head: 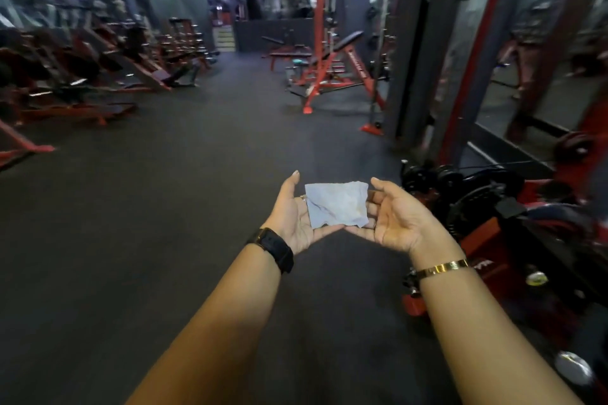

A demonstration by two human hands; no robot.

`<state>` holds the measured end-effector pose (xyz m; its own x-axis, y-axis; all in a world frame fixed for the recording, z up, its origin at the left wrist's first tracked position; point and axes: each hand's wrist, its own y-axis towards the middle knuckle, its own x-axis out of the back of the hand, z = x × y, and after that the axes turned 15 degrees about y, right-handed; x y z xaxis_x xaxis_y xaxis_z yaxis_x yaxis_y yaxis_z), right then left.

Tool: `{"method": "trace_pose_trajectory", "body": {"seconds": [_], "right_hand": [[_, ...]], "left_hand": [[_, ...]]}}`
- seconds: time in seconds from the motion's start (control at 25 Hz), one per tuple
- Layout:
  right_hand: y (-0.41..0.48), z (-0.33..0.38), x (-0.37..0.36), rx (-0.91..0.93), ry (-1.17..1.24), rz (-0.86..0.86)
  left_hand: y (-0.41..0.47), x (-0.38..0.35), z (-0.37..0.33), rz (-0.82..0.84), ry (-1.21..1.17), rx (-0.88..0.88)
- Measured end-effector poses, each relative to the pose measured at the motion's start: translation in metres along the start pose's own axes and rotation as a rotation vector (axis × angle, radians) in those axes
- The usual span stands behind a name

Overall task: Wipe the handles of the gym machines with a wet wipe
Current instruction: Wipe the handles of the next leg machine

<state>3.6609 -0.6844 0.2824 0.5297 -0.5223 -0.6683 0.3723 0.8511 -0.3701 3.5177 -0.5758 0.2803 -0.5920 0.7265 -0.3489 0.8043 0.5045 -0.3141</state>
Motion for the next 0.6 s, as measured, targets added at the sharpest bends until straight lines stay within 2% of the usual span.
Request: {"method": "trace_pose_trajectory", "body": {"seconds": [0.24,0.48,0.6], "right_hand": [[0.032,0.043,0.025,0.192,0.122,-0.196],[0.065,0.090,0.083,0.371,0.252,-0.392],[0.089,0.123,0.102,0.425,0.321,-0.507]], "left_hand": [[0.109,-0.015,-0.023,0.235,0.097,0.108],[0.215,-0.072,-0.018,0.447,0.168,0.203],[0.264,-0.107,-0.020,0.499,0.202,0.221]]}}
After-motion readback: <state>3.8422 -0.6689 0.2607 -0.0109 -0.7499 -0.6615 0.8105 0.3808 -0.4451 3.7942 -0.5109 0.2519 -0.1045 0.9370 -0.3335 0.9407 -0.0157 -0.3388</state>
